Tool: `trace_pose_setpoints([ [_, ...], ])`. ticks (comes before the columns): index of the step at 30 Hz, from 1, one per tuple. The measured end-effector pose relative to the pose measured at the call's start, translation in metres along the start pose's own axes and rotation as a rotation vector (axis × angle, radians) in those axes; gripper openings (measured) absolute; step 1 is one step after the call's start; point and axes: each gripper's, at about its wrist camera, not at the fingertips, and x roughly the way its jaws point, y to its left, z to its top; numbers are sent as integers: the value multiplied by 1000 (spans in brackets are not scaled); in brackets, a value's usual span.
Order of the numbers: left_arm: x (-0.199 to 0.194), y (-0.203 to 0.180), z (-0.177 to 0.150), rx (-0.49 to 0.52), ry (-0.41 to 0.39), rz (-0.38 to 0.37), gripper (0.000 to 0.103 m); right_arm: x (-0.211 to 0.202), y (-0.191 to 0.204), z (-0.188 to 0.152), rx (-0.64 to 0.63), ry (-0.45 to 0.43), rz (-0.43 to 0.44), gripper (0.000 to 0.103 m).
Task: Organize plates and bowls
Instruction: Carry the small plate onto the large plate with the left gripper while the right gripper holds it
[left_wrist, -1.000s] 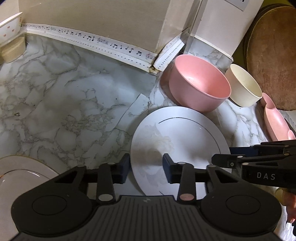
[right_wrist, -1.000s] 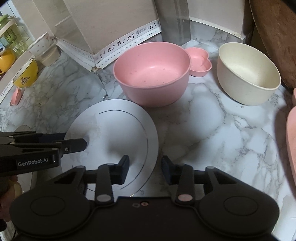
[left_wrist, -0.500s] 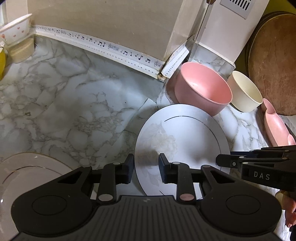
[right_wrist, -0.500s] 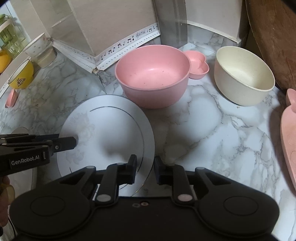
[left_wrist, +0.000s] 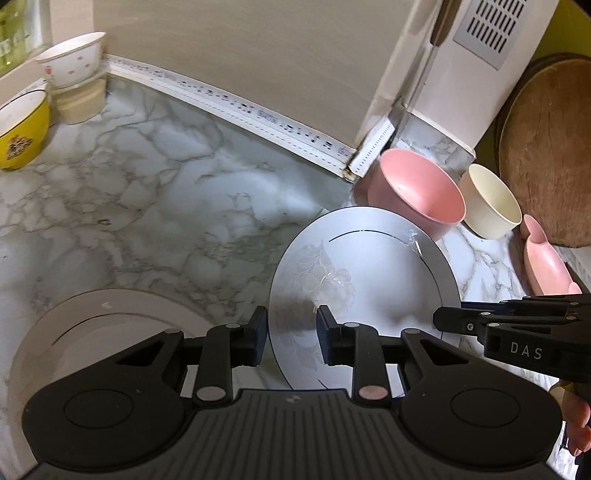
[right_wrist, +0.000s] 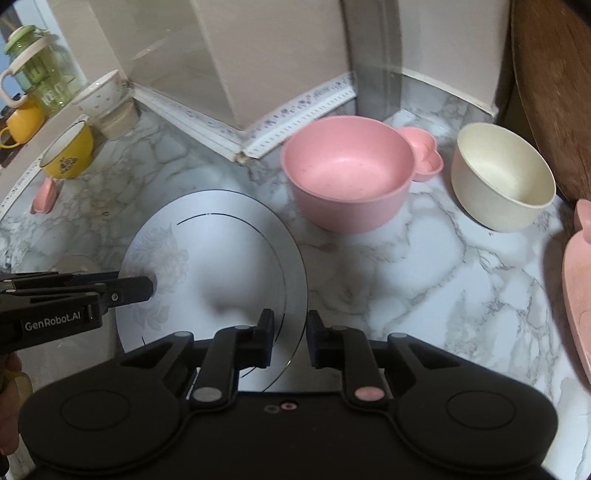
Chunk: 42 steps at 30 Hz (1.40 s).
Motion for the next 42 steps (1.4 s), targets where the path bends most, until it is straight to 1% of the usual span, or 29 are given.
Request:
trace_pose_setpoints([
  [8, -28, 24, -11, -53, -23, 29, 27, -10, 30, 1, -55, -10, 39, 18],
  [12, -41, 39, -19, -81, -33, 64, 27, -12, 49, 0, -89, -7, 68, 18],
  [26, -76, 94, -57, -194, -45, 141, 27, -2, 114, -14, -200, 31, 140, 18],
  [33, -81, 114, -73, -232, -41, 171, 27, 8, 138, -21, -236, 54, 156, 18],
  [42, -67, 130, -84, -249, -20, 168, 27, 20, 152, -25, -266, 73, 141, 18],
])
